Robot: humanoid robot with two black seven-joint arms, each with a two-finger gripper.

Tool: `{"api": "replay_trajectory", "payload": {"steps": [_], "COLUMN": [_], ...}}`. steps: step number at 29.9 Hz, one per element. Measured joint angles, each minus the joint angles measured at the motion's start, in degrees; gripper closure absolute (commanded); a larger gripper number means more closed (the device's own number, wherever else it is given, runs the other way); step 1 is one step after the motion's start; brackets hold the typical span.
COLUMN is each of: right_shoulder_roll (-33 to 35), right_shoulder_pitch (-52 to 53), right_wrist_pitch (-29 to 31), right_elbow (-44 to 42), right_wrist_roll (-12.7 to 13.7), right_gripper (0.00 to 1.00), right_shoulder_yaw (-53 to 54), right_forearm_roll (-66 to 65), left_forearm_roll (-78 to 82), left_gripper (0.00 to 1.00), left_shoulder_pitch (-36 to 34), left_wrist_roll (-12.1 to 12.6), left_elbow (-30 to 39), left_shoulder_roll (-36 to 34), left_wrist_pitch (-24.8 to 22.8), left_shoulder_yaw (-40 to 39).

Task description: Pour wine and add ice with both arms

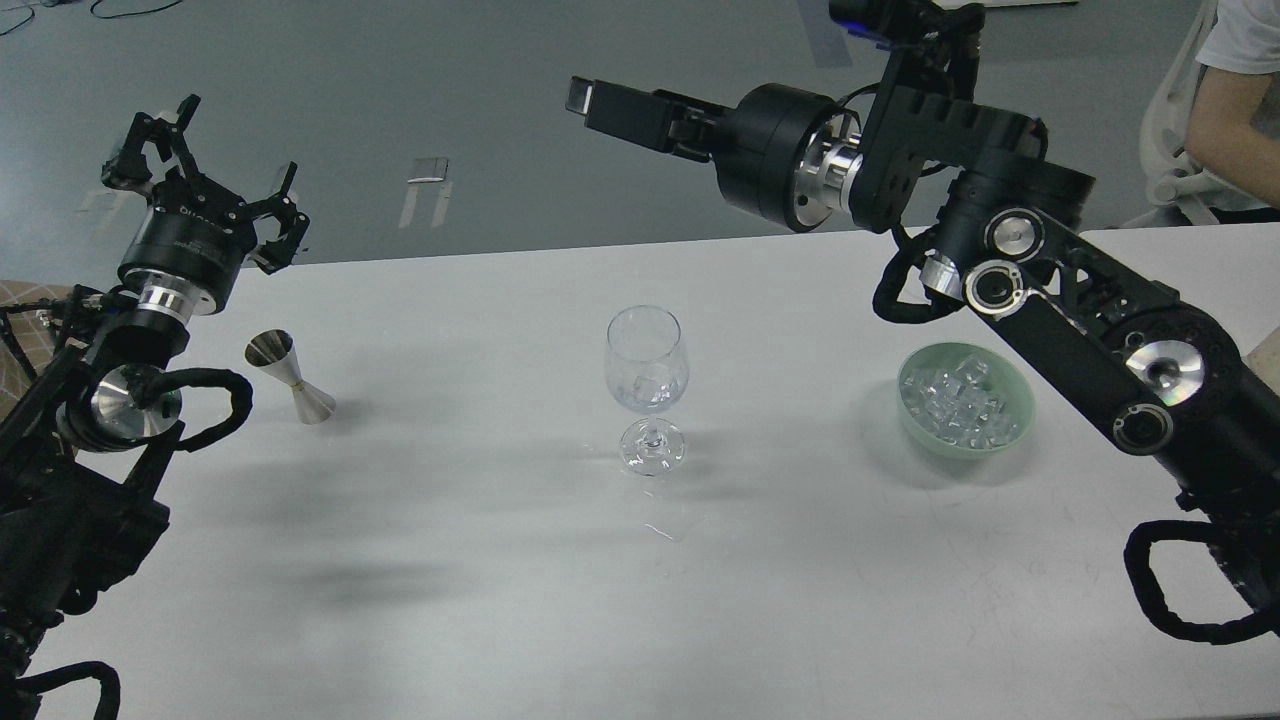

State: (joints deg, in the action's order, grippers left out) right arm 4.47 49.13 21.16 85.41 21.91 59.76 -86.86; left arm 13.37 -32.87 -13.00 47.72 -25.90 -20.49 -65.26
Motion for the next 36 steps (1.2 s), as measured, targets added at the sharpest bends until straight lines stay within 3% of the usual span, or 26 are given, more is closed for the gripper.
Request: {"api": "replay_trajectory", "payload": {"steps": [3,9,16,22,32,36], "right_shoulder_roll": [-3.7,-4.4,-4.5,-4.5,-4.5,-4.5], "right_shoulder_pitch": [-1.8,-3.8,-3.9,-4.3,-5.2,-4.8], "right_wrist_pitch": [-3.0,-7.9,-10.1,-11.7,-12.5,-13.9], "right_elbow": [-2.1,-3.4,-10.9,-17.9,-22.1,-24.9], "right_wrist_roll": [-0.1,-0.3,-0.7,-0.8,-0.9,-2.7], "right_gripper": [0.0,0.0,0.0,0.0,0.0,0.0], "right_shoulder_yaw": [6.8,16.4,26.4,32.8,36.3,38.9], "right_forearm_roll": [0.2,3.1,26.8,41.7,49.4,53.9], "left_forearm_roll": [0.0,0.0,0.0,0.1,0.6,0.9], "left_gripper": [0.03,0.02,0.02,0.02,0.02,0.02], "left_shoulder_pitch": [0.0,0.0,0.0,0.0,-0.8,-1.4], "left_wrist_roll": [0.0,0.0,-0.1,-0.1,-1.2,-1.2], "left_elbow": [0.0,0.0,0.0,0.0,0.0,0.0], "left_shoulder_roll": [0.0,0.1,0.3,0.7,0.2,0.2], "left_wrist_pitch": [0.1,0.1,0.3,0.0,0.0,0.0], "left_shoulder_yaw": [0.0,0.2,0.1,0.3,1.1,1.1]}}
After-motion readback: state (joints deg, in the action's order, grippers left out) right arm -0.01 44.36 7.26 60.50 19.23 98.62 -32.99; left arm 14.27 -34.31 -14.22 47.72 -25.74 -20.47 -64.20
